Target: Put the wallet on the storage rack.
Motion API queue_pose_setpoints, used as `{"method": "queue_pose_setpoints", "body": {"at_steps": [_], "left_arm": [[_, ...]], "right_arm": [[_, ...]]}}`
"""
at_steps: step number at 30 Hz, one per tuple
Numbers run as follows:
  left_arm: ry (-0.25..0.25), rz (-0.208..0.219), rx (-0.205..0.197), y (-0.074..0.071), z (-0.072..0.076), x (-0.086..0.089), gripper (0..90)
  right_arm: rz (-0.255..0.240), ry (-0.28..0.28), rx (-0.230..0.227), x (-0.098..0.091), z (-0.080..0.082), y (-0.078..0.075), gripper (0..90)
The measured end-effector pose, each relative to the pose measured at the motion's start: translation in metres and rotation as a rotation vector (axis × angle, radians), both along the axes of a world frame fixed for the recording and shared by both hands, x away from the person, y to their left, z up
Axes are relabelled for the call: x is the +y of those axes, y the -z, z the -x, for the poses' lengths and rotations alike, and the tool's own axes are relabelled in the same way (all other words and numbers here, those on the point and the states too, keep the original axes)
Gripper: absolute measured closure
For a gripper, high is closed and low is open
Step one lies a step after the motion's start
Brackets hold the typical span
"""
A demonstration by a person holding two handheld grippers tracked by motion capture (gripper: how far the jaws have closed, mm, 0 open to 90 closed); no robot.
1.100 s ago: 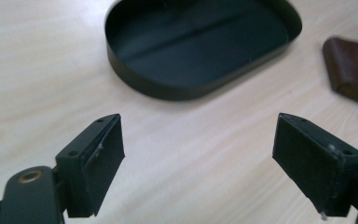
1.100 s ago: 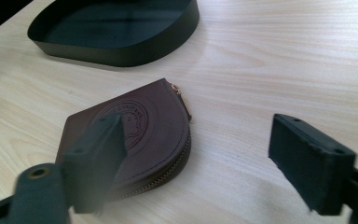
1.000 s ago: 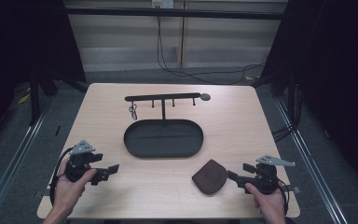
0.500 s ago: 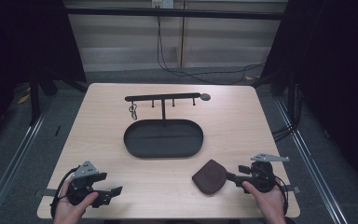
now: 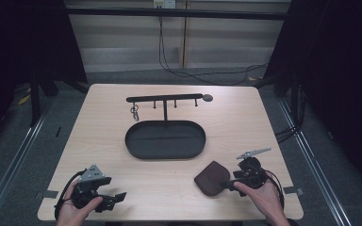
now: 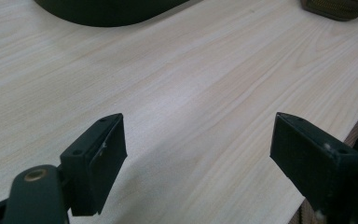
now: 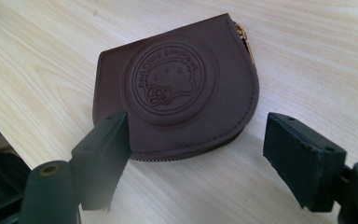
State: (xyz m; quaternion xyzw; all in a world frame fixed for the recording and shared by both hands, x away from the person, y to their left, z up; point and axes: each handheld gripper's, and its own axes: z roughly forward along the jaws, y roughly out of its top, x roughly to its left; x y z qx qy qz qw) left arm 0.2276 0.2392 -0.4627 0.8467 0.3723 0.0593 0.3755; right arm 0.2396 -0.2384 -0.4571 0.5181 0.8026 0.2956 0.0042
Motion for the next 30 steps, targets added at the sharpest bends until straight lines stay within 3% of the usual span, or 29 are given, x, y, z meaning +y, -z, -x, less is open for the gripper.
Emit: {"method": "queue_pose_setpoints", "body": {"at_steps": [3,8,9,14,23,24,30], "left_arm": [[-0.001,0.005,-0.004,-0.001,0.0,0.001,18.2],[0.003,0.009,-0.004,-0.001,0.0,0.002,18.2],[-0.001,0.005,-0.008,-0.001,0.0,0.002,18.2],[-0.006,0.003,-0.006,-0.001,0.0,0.001,18.2],[0.003,0.014,0.0,-0.001,0.0,0.001,18.2],[0.002,0.015,-0.001,-0.001,0.0,0.002,18.2],[-0.004,0.014,0.002,-0.001,-0.001,0.002,18.2]], "right_arm": [[0.018,-0.017,0.011,0.003,-0.004,-0.001,22.7],[0.074,-0.05,0.067,0.012,-0.014,-0.003,18.4],[0.098,-0.071,0.104,0.015,-0.018,-0.005,18.4],[0.135,-0.099,0.155,0.022,-0.03,-0.006,17.7],[0.193,-0.128,0.206,0.031,-0.048,0.004,17.1],[0.219,-0.133,0.221,0.035,-0.05,0.007,12.1],[0.228,-0.142,0.248,0.038,-0.054,0.01,11.6]]}}
